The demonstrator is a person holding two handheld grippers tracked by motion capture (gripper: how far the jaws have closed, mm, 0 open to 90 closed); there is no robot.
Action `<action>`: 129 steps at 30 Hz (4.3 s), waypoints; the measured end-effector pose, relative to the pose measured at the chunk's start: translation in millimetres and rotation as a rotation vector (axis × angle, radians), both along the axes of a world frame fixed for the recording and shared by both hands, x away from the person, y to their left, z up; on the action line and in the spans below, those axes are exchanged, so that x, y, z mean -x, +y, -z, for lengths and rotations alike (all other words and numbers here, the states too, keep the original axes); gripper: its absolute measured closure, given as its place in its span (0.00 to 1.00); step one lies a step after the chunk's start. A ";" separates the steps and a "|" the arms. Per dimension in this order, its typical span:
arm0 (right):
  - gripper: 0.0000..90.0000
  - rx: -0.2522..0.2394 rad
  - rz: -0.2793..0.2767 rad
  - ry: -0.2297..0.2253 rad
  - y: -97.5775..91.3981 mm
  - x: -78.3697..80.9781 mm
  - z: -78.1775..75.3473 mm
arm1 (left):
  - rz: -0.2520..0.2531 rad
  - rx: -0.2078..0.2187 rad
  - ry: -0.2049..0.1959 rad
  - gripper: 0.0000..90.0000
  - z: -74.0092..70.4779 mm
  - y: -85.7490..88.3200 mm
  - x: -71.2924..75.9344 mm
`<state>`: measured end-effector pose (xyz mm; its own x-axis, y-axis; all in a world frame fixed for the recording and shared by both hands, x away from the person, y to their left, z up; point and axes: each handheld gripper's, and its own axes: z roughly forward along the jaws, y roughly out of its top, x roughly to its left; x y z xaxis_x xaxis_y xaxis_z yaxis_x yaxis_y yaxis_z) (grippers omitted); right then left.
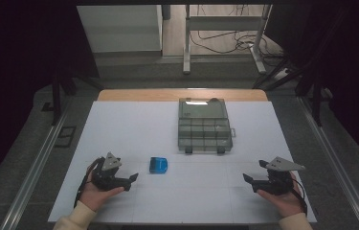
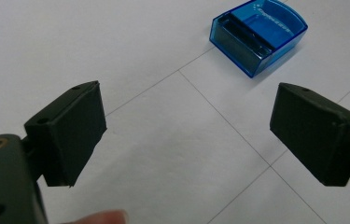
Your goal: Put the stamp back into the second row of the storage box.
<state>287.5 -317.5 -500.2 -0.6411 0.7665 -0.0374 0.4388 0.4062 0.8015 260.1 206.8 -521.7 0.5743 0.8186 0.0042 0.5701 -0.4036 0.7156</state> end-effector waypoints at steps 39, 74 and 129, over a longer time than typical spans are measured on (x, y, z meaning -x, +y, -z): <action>0.20 0.019 0.013 0.007 7.3 -7.7 0.3 | 0.101 0.010 -0.016 0.12 -18.7 -0.7 8.3; 0.20 0.028 0.023 0.011 5.6 -9.2 2.2 | 0.350 -0.107 0.089 0.12 -73.9 -64.1 -38.1; 0.20 0.050 0.014 0.025 7.0 -10.5 5.6 | 0.628 -0.287 0.155 0.45 -14.4 -93.2 -89.3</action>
<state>298.0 -310.6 -505.8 -0.6315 0.7730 -0.0602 0.4646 0.4394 0.7688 349.4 113.6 -507.3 0.9491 0.3110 0.0505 0.2541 -0.8503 0.4609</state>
